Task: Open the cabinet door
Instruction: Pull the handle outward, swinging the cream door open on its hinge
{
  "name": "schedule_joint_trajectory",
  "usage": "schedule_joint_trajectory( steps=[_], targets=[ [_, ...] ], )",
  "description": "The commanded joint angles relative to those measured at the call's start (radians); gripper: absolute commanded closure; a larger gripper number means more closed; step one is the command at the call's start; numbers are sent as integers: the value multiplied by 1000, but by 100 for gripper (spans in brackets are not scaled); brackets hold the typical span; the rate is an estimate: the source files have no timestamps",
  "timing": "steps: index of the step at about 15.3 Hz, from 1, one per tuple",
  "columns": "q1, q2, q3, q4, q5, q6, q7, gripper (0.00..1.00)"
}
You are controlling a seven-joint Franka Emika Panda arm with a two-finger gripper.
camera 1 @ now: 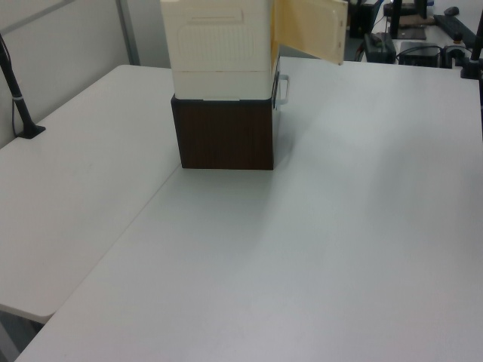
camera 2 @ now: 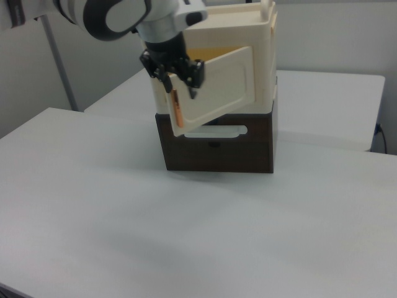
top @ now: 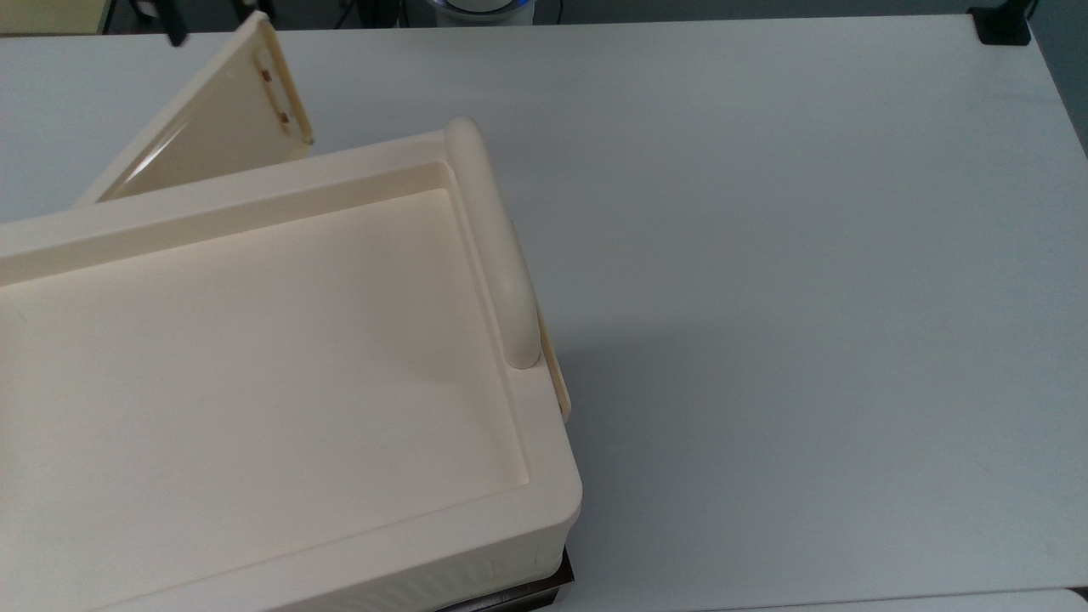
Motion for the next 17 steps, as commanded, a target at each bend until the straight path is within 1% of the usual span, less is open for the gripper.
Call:
schedule_joint_trajectory(
  steps=[1, 2, 5, 7, 9, 10, 12, 14, 17],
  targets=[
    [-6, -19, -52, -22, -9, -4, -33, 7],
    [-22, -17, -60, -22, -11, -4, -33, 0],
    [-75, -14, -78, -17, -14, -2, -30, 0],
    [-108, -16, -80, -14, -44, -2, -28, 0],
    [-120, -16, -83, 7, -51, -4, -28, 0],
    [-125, -16, -100, 12, -51, -5, -28, 0],
    [-125, -20, -112, 13, -47, -5, -31, 0],
    [-111, -40, -106, 13, -37, -7, -27, 0],
    [-53, -50, -98, 15, -20, -5, -7, 0]
  ],
)
